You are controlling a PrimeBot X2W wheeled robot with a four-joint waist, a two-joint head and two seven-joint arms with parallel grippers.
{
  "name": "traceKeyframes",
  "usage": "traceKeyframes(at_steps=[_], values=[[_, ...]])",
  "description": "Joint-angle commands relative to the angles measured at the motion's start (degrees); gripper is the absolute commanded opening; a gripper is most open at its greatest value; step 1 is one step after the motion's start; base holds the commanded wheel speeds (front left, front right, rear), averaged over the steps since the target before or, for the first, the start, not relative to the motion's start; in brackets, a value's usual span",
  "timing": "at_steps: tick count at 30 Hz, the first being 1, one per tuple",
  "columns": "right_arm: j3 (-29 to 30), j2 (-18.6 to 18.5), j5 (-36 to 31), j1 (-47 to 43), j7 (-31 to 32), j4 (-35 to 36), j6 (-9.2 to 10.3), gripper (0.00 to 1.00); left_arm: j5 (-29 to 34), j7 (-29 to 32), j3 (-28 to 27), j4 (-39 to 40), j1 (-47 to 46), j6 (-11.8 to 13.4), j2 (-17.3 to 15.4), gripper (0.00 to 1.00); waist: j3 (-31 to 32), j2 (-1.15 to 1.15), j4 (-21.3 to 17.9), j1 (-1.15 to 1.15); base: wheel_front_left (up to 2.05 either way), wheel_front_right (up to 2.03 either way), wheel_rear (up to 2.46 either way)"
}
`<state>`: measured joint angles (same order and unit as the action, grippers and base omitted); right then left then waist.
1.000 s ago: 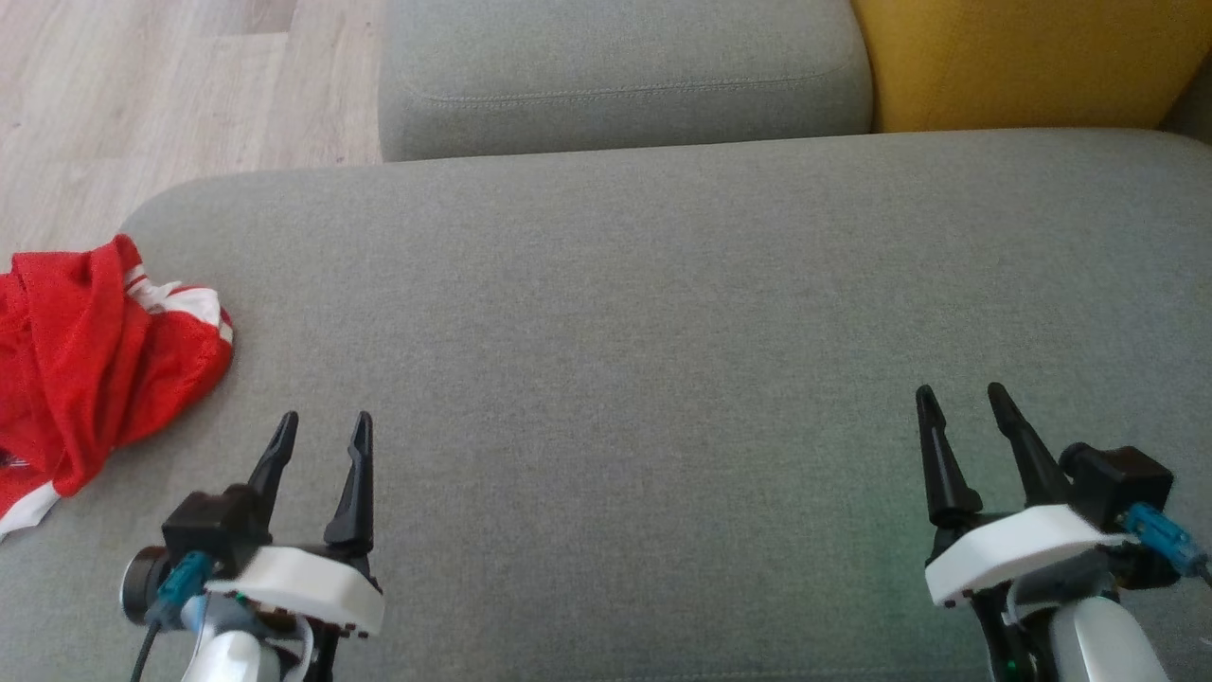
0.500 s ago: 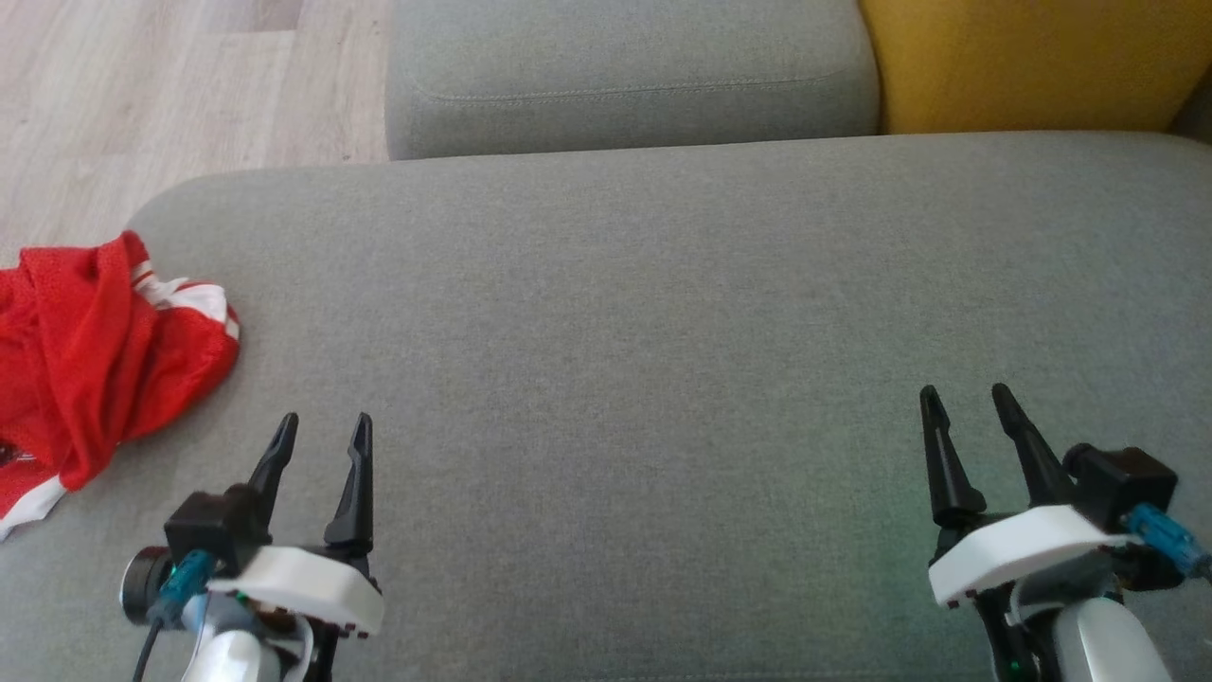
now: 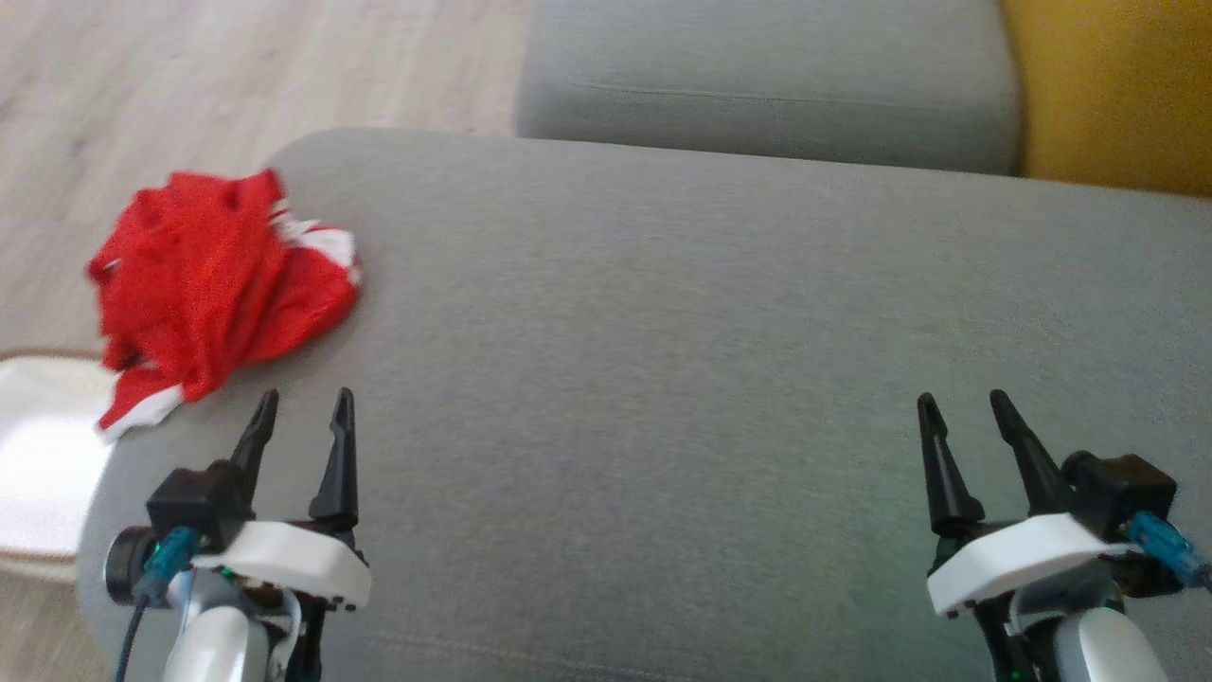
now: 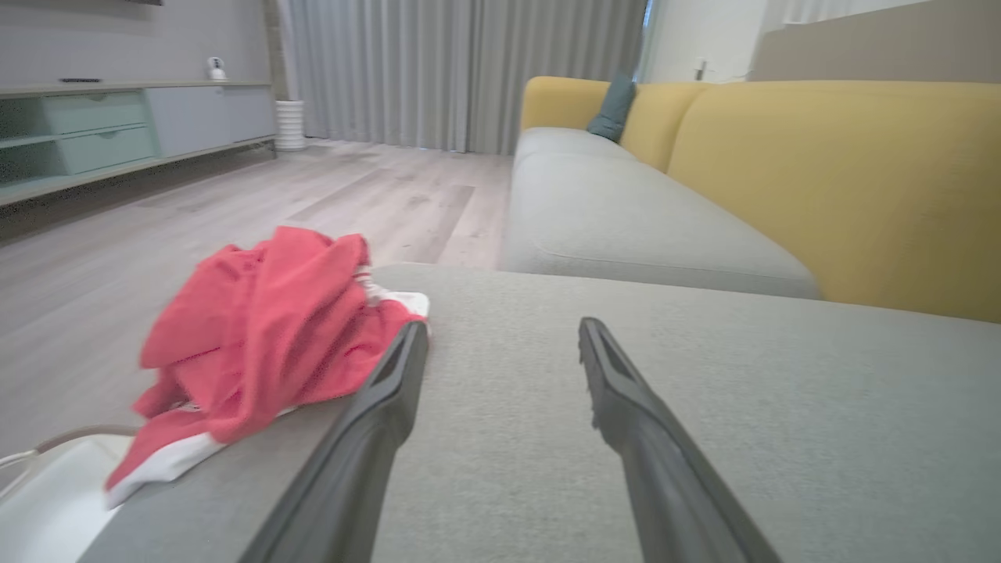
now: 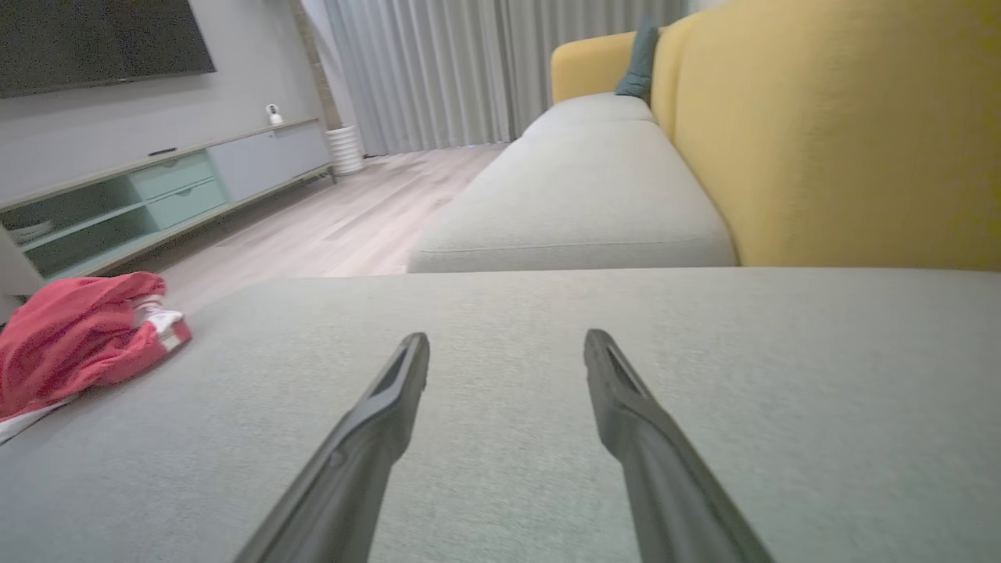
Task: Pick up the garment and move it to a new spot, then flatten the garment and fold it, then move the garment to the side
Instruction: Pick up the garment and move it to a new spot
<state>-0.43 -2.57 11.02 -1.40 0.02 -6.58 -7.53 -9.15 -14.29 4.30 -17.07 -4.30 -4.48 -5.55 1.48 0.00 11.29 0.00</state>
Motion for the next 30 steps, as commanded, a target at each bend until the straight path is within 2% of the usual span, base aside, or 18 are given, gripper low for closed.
traceKeyframes(at_steps=[1,4,14,21,30], values=[[-1.9,-0.31,-0.22,2.53,0.07,2.48,0.04,1.0,0.15,-0.71,-2.68,1.38,-3.79,0.41,-1.38,1.0,0.06,0.0,4.9,0.0,0.0,0.0,0.0],[-2.56,-0.31,-0.09,2.93,0.17,2.89,0.04,1.0,-0.13,-0.71,-3.17,0.99,-4.08,0.51,-1.67,1.0,0.07,0.0,8.19,0.0,0.0,0.0,0.0],[-3.69,-0.31,0.18,3.51,0.65,3.66,0.04,1.0,-0.56,-0.71,-4.39,0.81,-4.24,0.92,-2.47,1.0,-0.01,0.0,14.53,0.0,0.0,0.0,0.0],[-3.63,-0.31,0.12,3.56,0.75,3.61,0.04,1.0,-0.64,-0.71,-4.48,0.76,-4.33,0.94,-2.4,1.0,-0.2,0.0,15.69,0.0,0.0,0.0,0.0],[-3.76,-0.31,0.27,3.78,0.98,3.43,0.04,1.0,-0.7,-0.71,-4.74,0.76,-4.51,1.06,-2.42,1.0,-0.59,0.0,15.24,0.0,0.0,0.0,0.0]])
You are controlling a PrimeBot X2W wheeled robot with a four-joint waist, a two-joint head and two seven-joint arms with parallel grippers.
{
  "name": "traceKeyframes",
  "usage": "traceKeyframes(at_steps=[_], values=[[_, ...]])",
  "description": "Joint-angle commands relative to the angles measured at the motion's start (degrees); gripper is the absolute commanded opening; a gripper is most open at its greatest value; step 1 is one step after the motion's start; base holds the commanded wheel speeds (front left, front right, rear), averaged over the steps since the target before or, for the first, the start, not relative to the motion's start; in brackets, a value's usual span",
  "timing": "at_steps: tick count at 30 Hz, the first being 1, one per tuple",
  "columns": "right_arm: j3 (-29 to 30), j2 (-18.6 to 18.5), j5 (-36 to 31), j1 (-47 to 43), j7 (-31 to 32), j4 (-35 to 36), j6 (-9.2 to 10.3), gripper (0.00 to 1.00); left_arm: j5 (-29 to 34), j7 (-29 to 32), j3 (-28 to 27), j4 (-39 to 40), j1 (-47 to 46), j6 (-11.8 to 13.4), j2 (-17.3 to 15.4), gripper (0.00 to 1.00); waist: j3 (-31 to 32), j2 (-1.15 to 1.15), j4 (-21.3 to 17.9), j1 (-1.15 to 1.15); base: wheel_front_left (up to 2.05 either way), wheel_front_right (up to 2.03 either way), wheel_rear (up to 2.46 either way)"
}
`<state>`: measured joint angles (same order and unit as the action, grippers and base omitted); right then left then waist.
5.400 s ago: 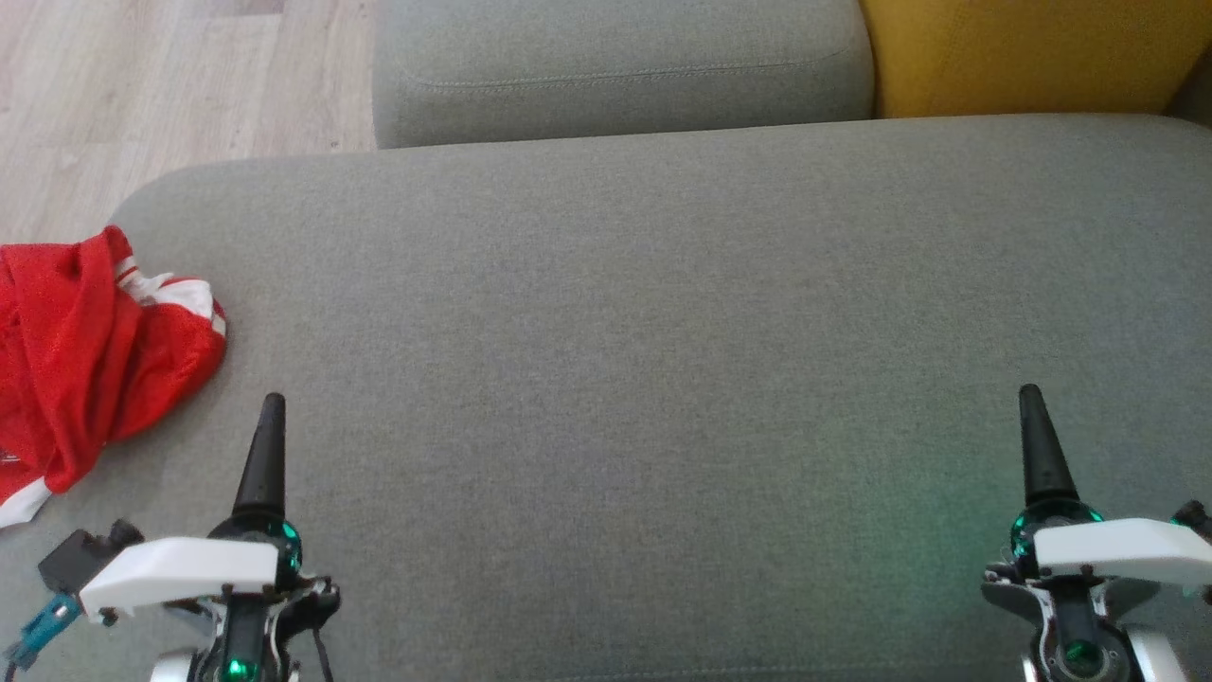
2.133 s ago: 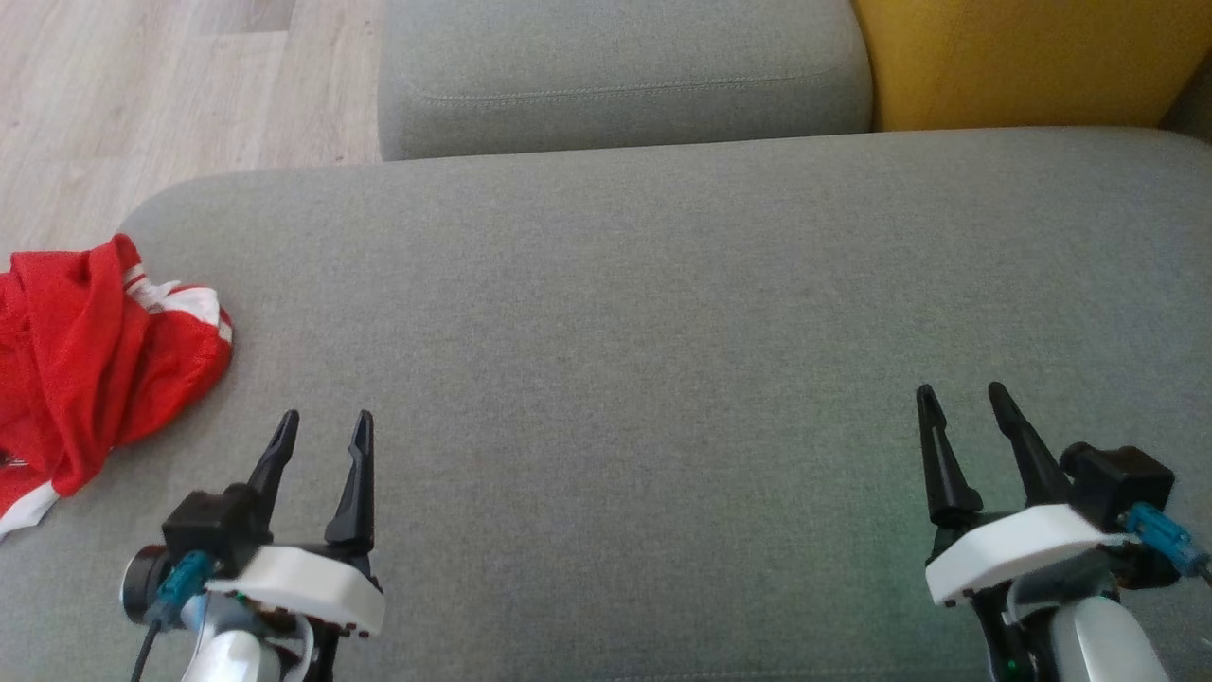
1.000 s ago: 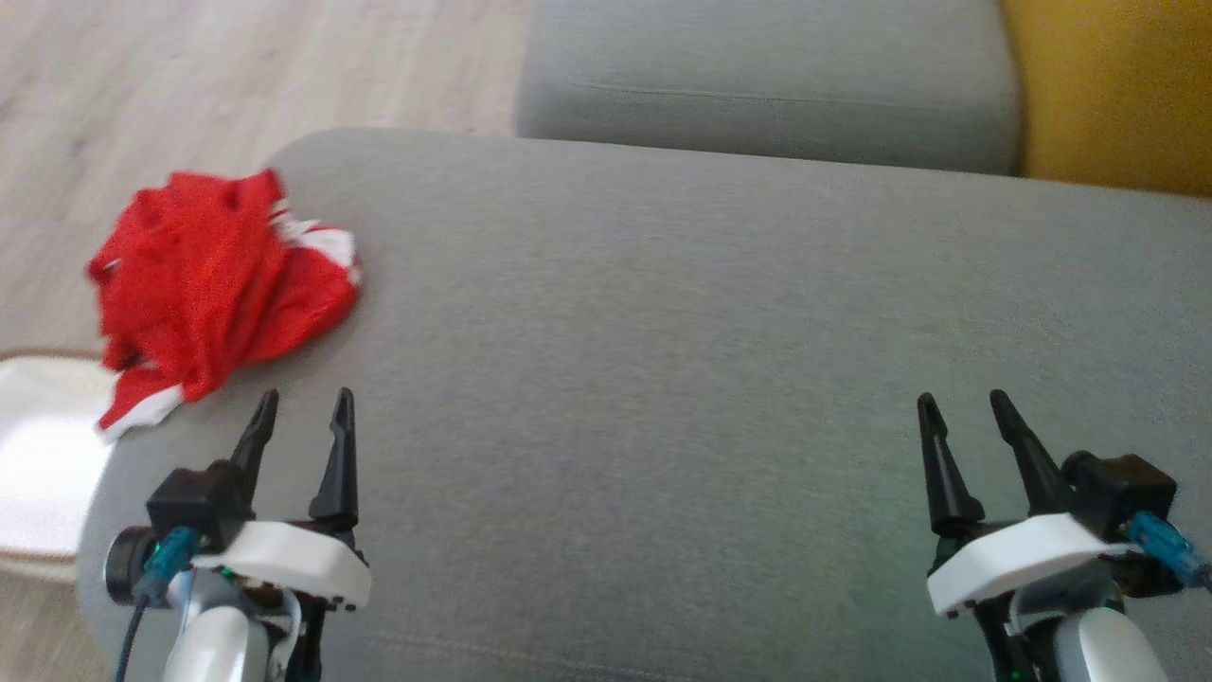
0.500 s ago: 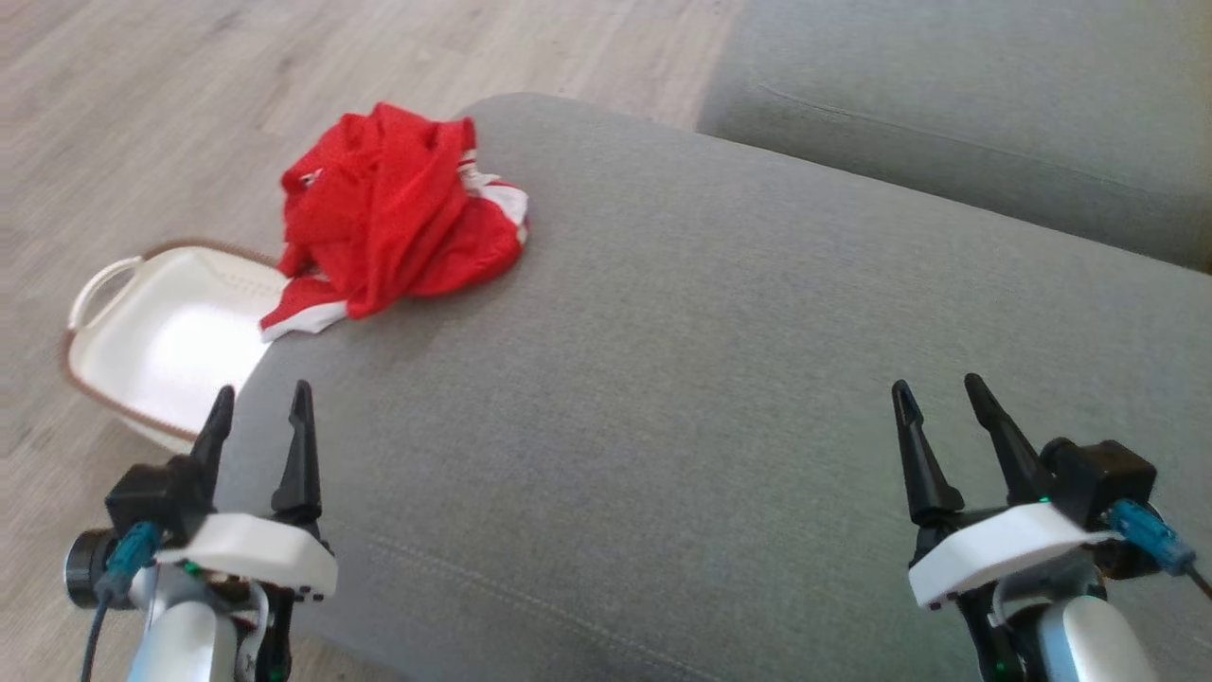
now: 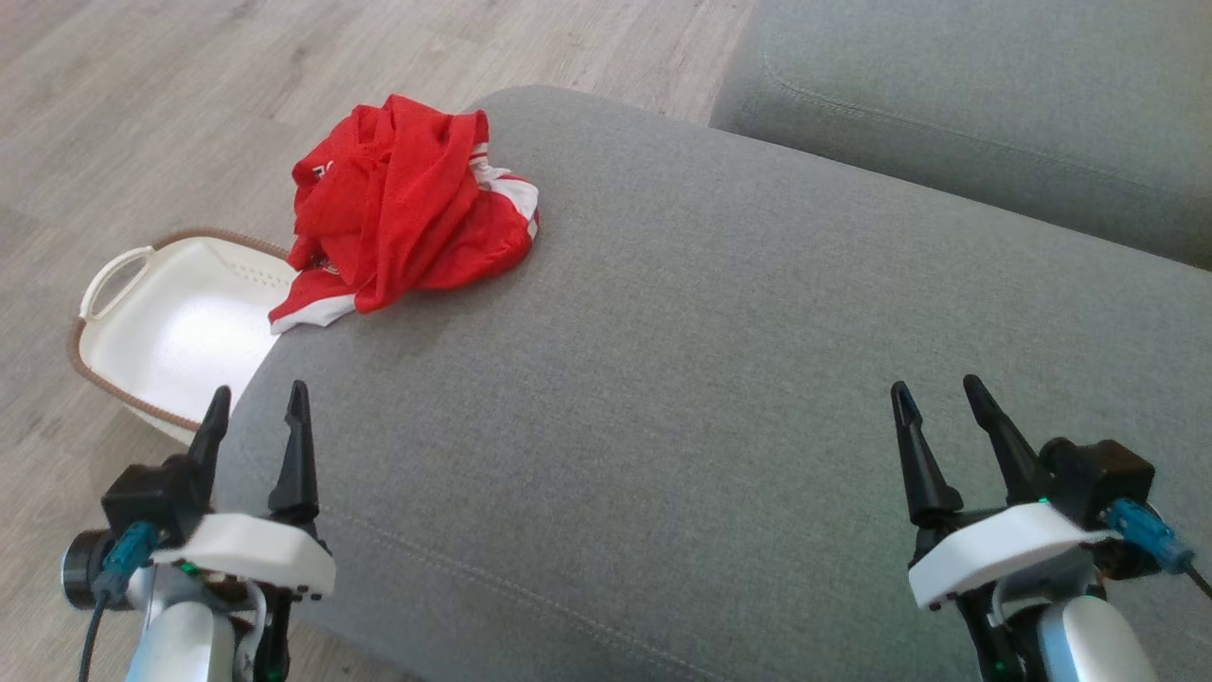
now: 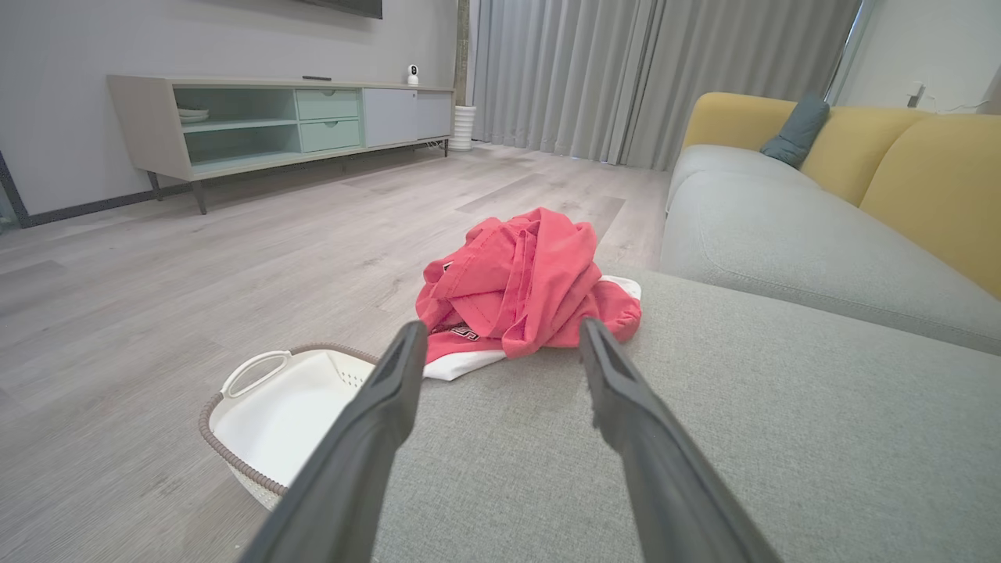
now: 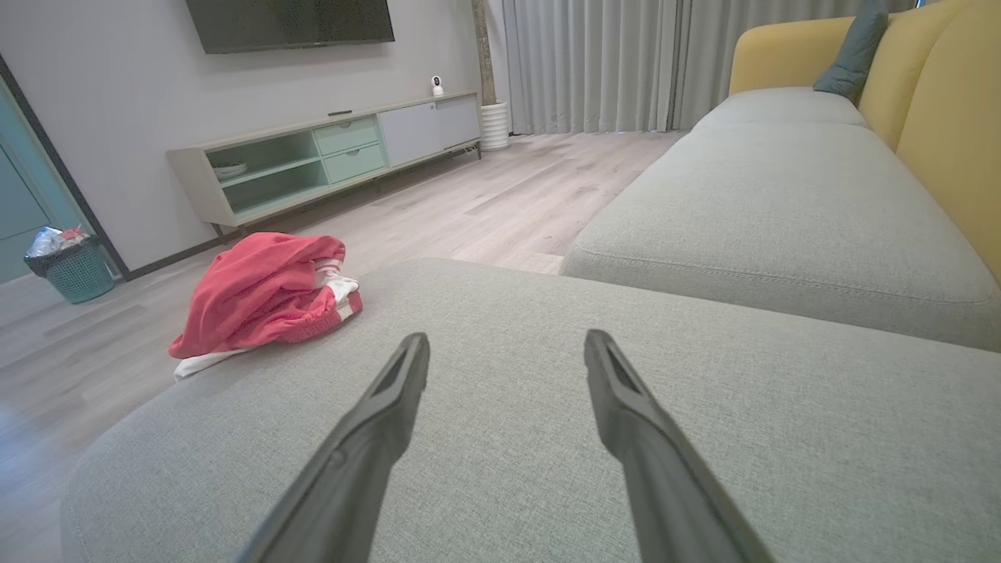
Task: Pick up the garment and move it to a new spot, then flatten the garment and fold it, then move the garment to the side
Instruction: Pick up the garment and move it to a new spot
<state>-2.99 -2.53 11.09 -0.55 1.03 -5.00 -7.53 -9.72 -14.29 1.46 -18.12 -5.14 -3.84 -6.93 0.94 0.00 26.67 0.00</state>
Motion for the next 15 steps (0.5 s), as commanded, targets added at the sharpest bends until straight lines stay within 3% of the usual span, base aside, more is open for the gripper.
traceKeyframes(at_steps=[1,7,15], values=[[-1.2,-0.35,0.17,2.95,-0.01,1.84,0.04,1.0,-0.13,-0.71,-1.95,1.84,-3.67,0.44,-1.07,1.0,-0.09,0.0,-0.27,0.0,0.0,0.0,0.0],[-1.18,-0.35,0.14,3.18,0.32,2.05,0.04,1.0,-0.48,-0.71,-1.79,0.91,-4.66,-0.02,-1.46,1.0,-1.11,0.0,-1.24,0.0,0.0,0.0,0.0],[-1.49,-0.35,-3.36,7.17,4.02,5.8,0.04,1.0,-3.34,0.15,-0.74,-5.6,-15.56,-2.19,-2.97,1.0,-10.83,0.0,-4.48,0.0,0.0,0.0,0.0]])
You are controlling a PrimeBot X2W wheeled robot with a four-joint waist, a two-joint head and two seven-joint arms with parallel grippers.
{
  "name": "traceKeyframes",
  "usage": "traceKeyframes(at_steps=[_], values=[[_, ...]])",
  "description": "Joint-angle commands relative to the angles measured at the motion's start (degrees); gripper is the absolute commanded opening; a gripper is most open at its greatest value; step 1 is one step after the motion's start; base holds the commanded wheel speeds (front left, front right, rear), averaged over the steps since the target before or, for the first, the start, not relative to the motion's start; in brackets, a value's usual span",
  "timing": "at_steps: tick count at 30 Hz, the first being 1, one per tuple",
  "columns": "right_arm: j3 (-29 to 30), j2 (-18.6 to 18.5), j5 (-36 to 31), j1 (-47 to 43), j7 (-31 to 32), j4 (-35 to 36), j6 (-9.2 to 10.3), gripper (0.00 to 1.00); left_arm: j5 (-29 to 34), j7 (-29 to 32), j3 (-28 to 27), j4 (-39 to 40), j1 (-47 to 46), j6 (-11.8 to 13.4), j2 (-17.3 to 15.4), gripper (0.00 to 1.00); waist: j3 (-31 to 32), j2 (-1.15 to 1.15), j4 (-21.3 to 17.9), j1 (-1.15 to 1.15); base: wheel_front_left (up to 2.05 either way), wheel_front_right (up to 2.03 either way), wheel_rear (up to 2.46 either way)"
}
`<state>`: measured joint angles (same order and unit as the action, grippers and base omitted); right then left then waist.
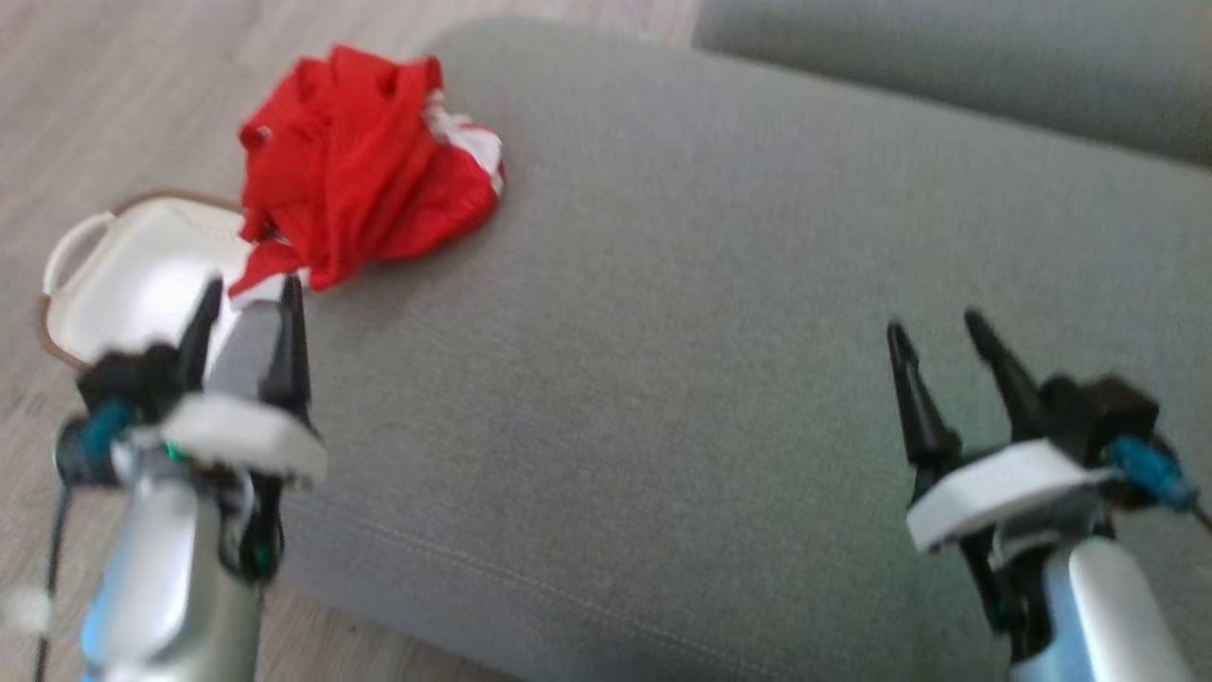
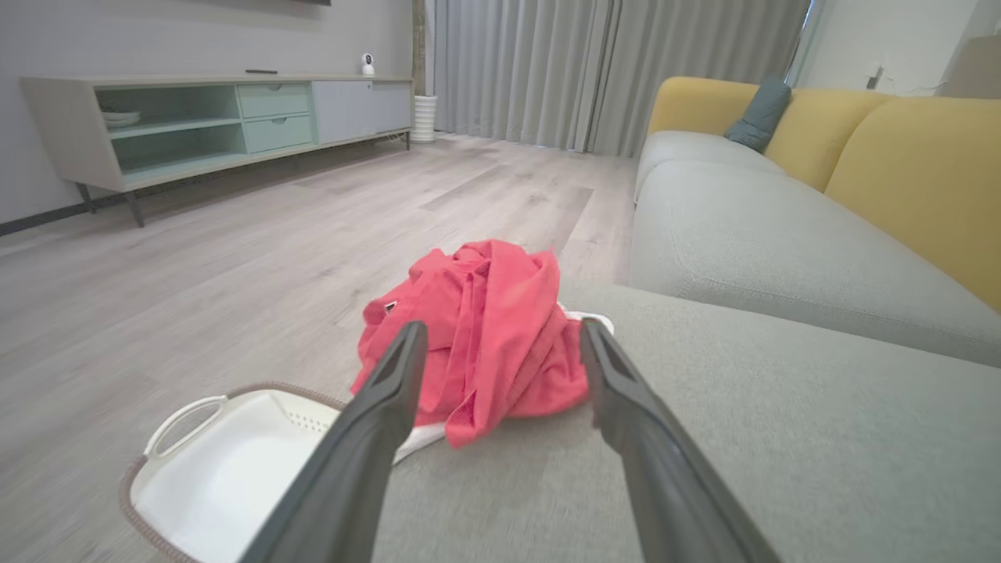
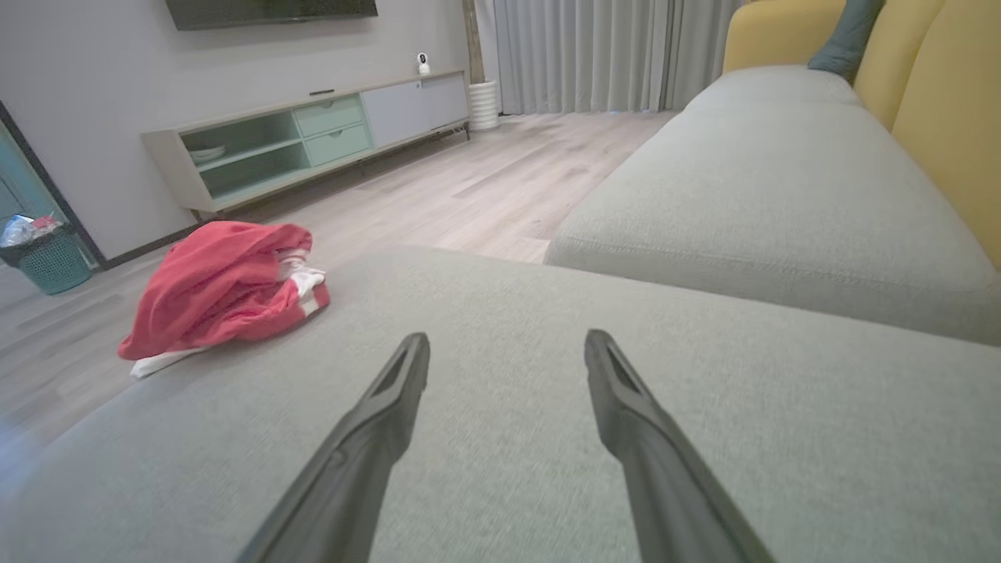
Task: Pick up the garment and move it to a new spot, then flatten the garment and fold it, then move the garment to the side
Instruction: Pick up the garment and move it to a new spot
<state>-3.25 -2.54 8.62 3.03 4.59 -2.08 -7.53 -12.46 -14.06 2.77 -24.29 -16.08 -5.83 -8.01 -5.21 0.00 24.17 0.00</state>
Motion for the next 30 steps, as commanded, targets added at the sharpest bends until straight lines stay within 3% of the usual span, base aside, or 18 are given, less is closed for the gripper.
traceKeyframes(at_steps=[1,10,18,19,20,25,30], values=[[-1.21,-0.33,-1.43,4.18,1.02,3.45,0.04,1.0,-1.15,-0.08,-2.16,-0.98,-6.44,-0.37,-2.11,1.0,-6.11,0.0,-2.43,0.0,0.0,0.0,0.0],[-0.39,-0.33,-4.85,7.12,4.27,7.08,0.04,1.0,-5.31,1.79,-2.08,-17.74,-20.09,-1.36,-5.13,1.0,-14.92,0.0,-4.59,0.0,0.0,0.0,0.0],[-0.61,-0.33,-5.84,8.66,5.16,8.25,0.04,1.0,-8.01,4.41,-0.27,-33.74,-29.55,-1.62,-8.07,1.0,-17.66,0.0,-5.62,0.0,0.0,0.0,0.0],[-0.62,-0.33,-5.84,8.7,5.19,8.25,0.04,1.0,-8.35,4.59,0.38,-34.79,-30.23,-1.63,-8.21,0.73,-17.7,0.0,-5.65,0.0,0.0,0.0,0.0],[-0.62,-0.33,-5.77,8.74,5.23,8.22,0.04,1.0,-8.76,4.45,1.02,-35.54,-30.83,-1.63,-8.39,0.04,-17.73,0.0,-5.67,0.0,0.0,0.0,0.0],[-0.6,-0.33,-5.41,9.01,5.2,7.94,0.04,1.0,-9.66,1.41,3.32,-37.88,-32.77,-1.64,-10.5,0.0,-17.45,0.0,-5.63,0.0,0.0,0.0,0.0],[-0.18,-0.33,-4.67,8.35,4.41,7.25,0.04,1.0,-8.51,-0.84,2.7,-34.47,-33.69,-0.99,-12.6,0.0,-15.05,0.0,-5.35,0.0,0.0,0.0,0.0]])
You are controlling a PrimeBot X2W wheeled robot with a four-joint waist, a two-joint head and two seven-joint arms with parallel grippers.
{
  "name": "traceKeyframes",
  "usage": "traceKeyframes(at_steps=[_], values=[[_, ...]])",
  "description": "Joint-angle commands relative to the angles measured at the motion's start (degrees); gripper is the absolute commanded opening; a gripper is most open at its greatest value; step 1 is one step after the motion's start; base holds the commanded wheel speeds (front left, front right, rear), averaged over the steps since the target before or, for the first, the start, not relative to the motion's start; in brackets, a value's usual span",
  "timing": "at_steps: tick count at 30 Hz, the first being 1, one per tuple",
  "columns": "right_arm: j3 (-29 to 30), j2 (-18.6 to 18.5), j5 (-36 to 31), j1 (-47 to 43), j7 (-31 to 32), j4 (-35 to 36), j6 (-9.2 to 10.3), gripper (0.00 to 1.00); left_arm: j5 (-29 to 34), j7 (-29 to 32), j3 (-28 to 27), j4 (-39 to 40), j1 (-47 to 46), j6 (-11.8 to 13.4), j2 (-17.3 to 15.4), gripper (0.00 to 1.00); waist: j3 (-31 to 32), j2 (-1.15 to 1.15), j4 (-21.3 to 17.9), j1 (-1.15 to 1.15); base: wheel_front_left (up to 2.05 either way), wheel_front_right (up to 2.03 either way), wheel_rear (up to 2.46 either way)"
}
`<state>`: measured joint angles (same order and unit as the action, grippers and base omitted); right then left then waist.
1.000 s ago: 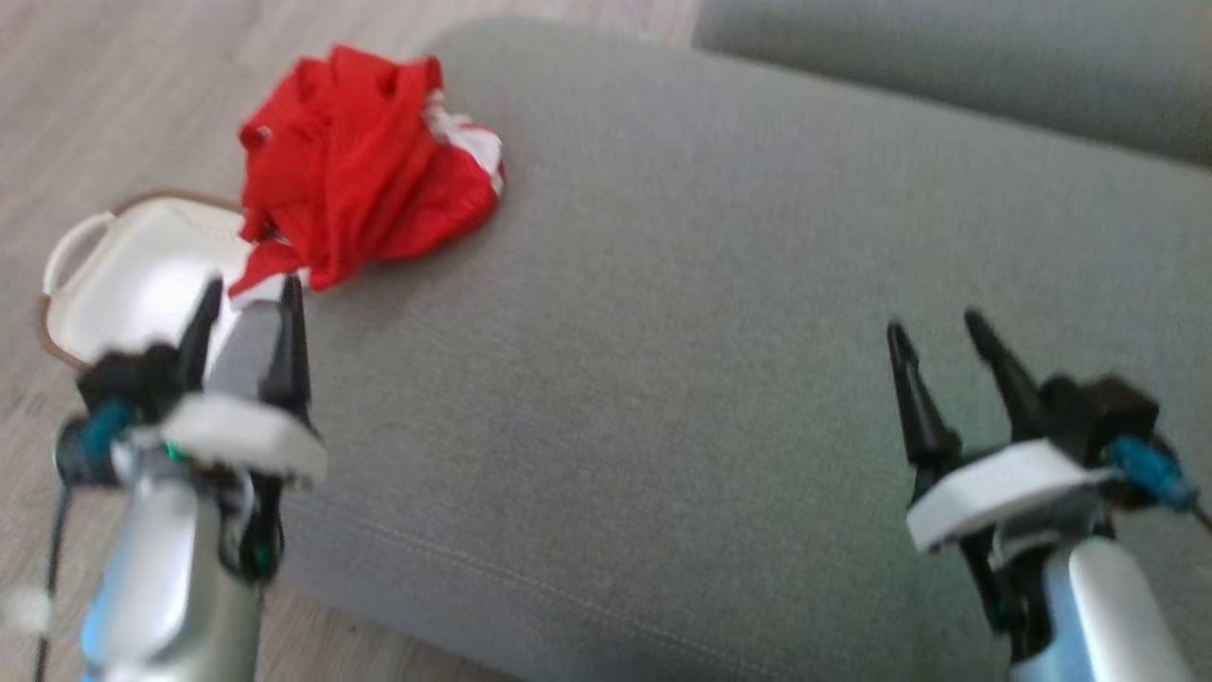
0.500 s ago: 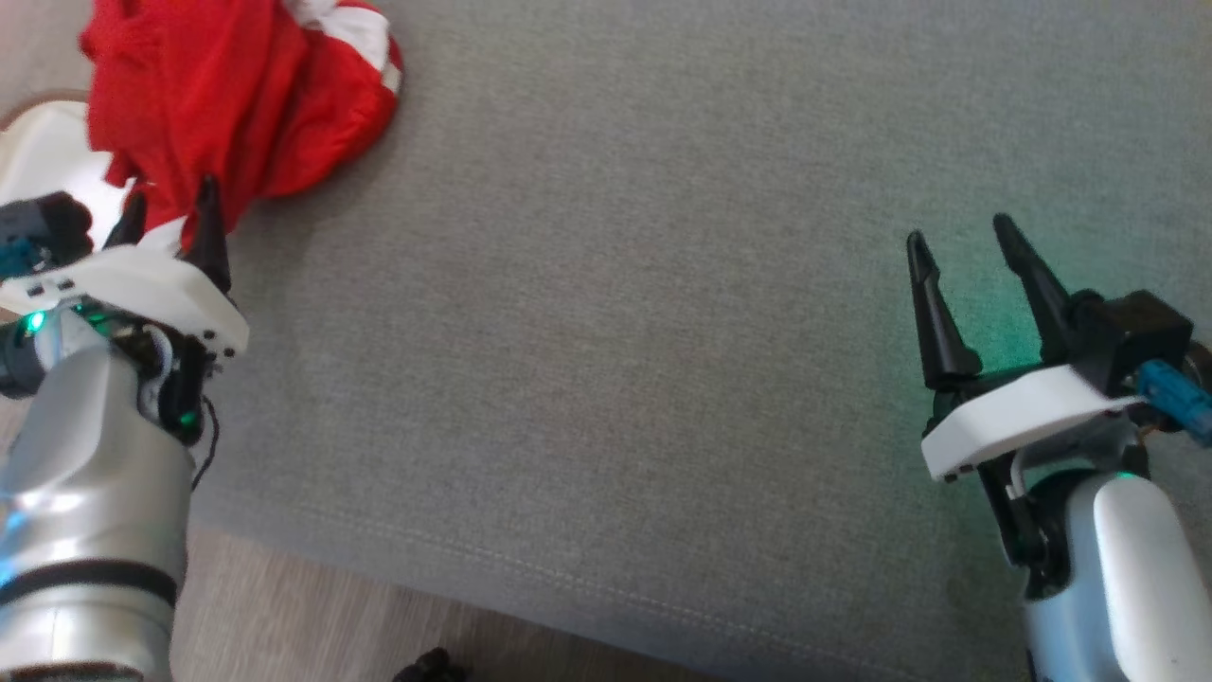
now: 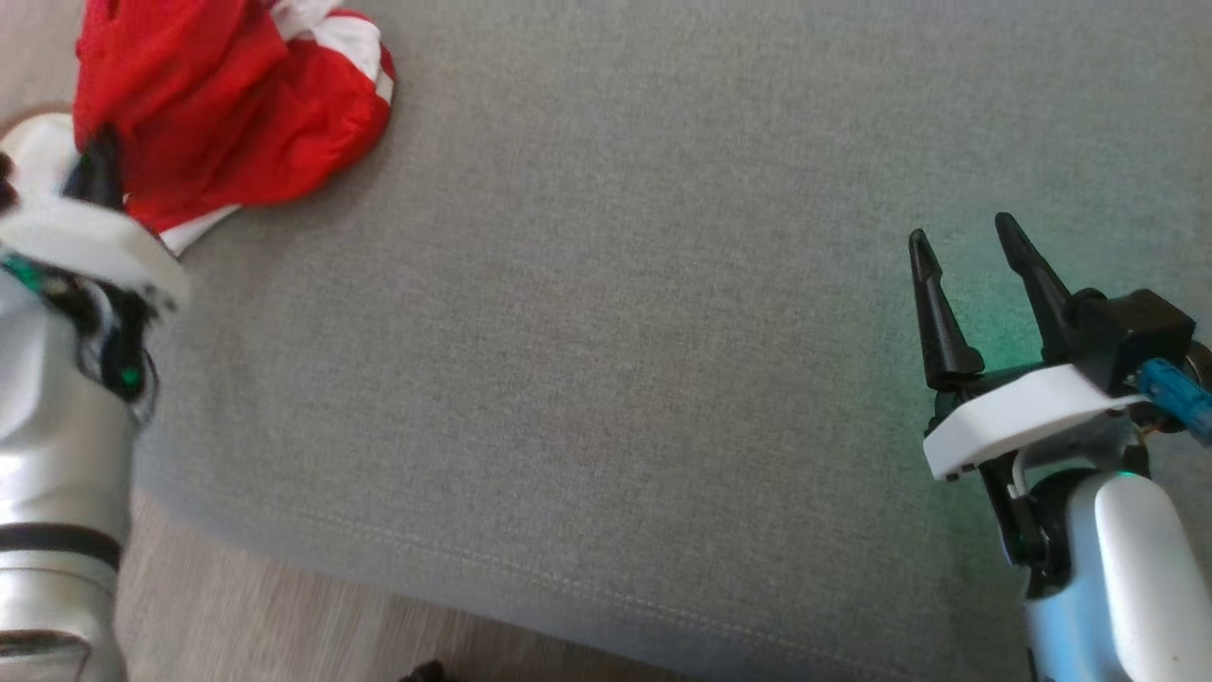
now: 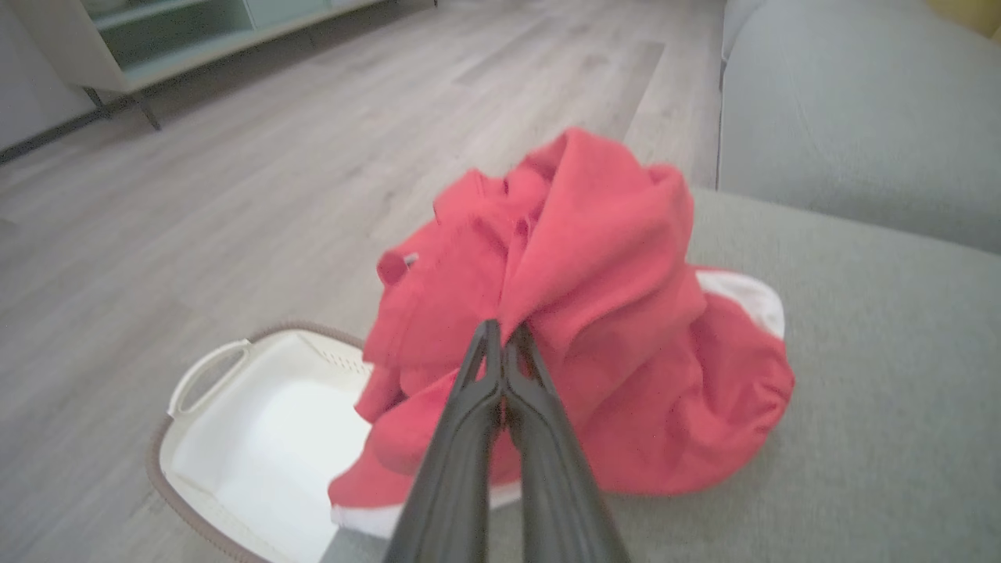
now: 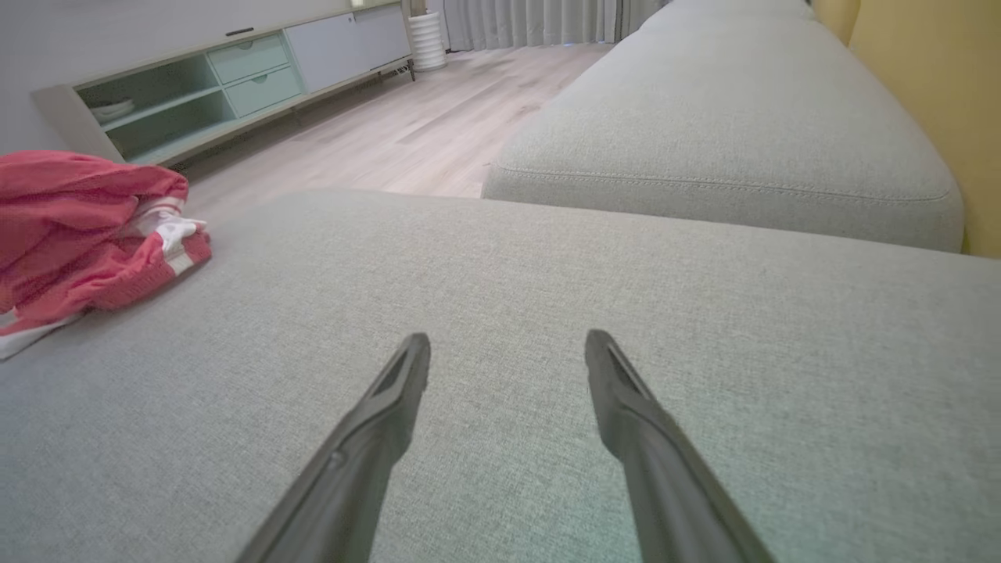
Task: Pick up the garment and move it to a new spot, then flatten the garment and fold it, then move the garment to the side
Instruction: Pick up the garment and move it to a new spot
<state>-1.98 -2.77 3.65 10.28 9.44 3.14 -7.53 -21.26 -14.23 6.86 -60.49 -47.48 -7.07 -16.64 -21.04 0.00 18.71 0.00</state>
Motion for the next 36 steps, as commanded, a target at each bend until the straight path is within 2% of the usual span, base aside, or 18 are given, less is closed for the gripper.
traceKeyframes(at_steps=[1,5,6,8,13,17,18,21,26,36], values=[[-1.34,-0.1,0.57,0.9,-0.72,1.85,0.04,1.0,0.67,-0.7,-2.11,4.49,-2.14,0.81,-4.53,0.0,1.51,0.0,0.11,0.0,0.0,0.0,0.0],[-1.21,-0.1,1.99,-0.09,-2.26,0.78,0.04,1.0,3.06,-0.74,-5.23,17.28,1.55,3.01,-5.9,0.0,5.62,0.0,-0.31,0.0,0.0,0.0,0.0],[-1.2,-0.1,2.87,-0.74,-3.1,0.18,0.04,1.0,4.4,-0.75,-6.39,23.55,4.15,3.62,-6.14,0.0,7.91,0.0,-0.77,0.0,0.0,0.0,0.0],[-1.21,-0.1,3.86,-1.54,-3.86,-0.41,0.04,1.0,5.6,-0.75,-7.07,29.66,6.93,3.94,-5.99,0.0,10.22,0.0,-1.4,0.0,0.0,0.0,0.0],[-1.51,-0.1,6.1,-3.98,-5.35,-1.54,0.04,1.0,7.05,-0.76,-6.55,42.77,15.19,4.48,-4.11,0.0,15.23,0.0,-4.02,0.0,0.0,0.0,0.0],[-1.73,-0.1,7.4,-5.77,-5.96,-1.76,0.04,1.0,7.38,0.49,-3.86,52.0,21.86,4.86,-1.73,0.0,17.42,0.0,-7.31,0.0,0.0,0.0,0.0],[-1.73,-0.1,7.4,-5.77,-5.96,-1.76,0.04,1.0,7.38,0.49,-3.86,52.0,21.86,4.86,-1.73,0.0,17.42,0.0,-7.31,0.0,0.0,0.0,0.0],[-1.78,-0.1,7.96,-6.52,-6.11,-1.49,0.04,1.0,7.13,2.34,-1.06,57.15,25.65,4.73,0.51,0.0,17.94,0.0,-10.45,0.0,0.0,0.0,0.0],[-2.05,-0.1,8.39,-7.05,-6.02,-0.88,0.04,1.0,6.43,4.6,4.84,60.25,27.89,3.5,4.63,0.0,17.69,0.0,-16.96,0.0,0.0,0.0,0.0],[-2.76,-0.1,9.89,-6.25,-7.33,-0.28,0.04,1.0,5.99,4.28,15.3,57.72,17.99,0.91,11.12,0.0,12.53,0.0,-30.95,0.0,0.0,0.0,0.0]])
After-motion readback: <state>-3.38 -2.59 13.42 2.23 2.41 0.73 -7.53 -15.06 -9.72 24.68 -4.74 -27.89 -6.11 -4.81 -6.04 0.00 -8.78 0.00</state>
